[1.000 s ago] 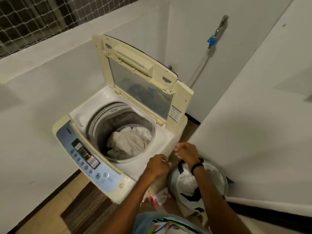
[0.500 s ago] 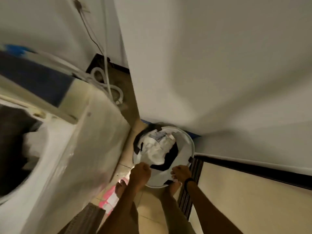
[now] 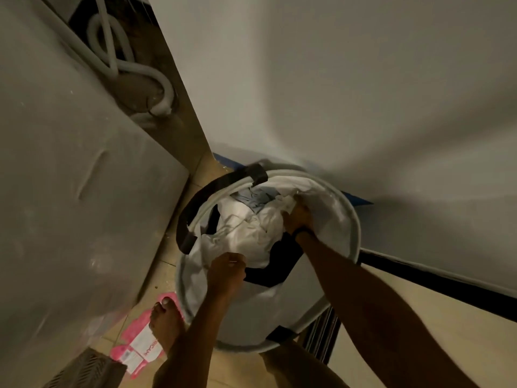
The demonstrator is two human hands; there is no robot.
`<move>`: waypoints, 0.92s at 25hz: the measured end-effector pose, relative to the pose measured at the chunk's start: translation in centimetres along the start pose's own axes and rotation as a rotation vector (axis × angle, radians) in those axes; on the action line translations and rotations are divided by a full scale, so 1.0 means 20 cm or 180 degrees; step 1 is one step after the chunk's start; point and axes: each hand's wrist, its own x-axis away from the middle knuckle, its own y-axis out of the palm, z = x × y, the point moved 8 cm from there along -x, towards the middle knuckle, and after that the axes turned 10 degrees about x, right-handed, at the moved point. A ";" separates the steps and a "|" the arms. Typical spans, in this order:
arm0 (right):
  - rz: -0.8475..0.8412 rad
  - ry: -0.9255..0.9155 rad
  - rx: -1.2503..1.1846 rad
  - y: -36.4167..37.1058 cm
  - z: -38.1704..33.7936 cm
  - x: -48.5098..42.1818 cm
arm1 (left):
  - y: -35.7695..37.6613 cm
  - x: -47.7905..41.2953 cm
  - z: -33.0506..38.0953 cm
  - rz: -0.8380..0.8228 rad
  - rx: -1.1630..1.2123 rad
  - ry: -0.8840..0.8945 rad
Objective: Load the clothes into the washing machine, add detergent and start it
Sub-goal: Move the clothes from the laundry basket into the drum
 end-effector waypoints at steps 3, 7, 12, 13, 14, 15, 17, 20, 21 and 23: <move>-0.0295 0.0031 0.0055 0.01 -0.02 -0.10 | -0.05 0.10 -0.01 0.0031 0.0432 0.0075; -0.0301 0.0292 -0.1671 -0.23 -0.12 0.34 | -0.19 0.33 0.08 0.0118 0.0589 0.0256; -0.0008 -0.0379 -0.2629 -0.81 -0.21 1.43 | -0.34 0.80 0.35 -0.0103 0.0017 0.1038; -0.0069 -0.0504 -0.2889 -0.93 -0.23 1.64 | -0.37 0.94 0.46 -0.0103 -0.0250 0.1312; -0.0152 -0.0683 -0.3125 -1.05 -0.26 1.82 | -0.40 1.05 0.56 -0.0150 -0.0464 0.1607; -0.0179 -0.0829 -0.3251 -1.17 -0.30 1.97 | -0.42 1.17 0.66 -0.0231 -0.0757 0.1846; 0.0083 -0.1031 -0.3310 -1.43 -0.38 2.23 | -0.46 1.40 0.78 -0.0426 -0.1188 0.2144; 0.0742 -0.0931 -0.3317 -1.76 -0.44 2.47 | -0.61 1.81 1.02 -0.0664 -0.0899 0.2201; 0.0852 -0.0863 -0.3190 -1.82 -0.45 2.50 | -0.68 1.97 1.12 -0.0745 -0.0622 0.2227; 0.0955 -0.0978 -0.2586 -1.91 -0.51 2.58 | -0.81 2.25 1.29 -0.0933 -0.0286 0.2426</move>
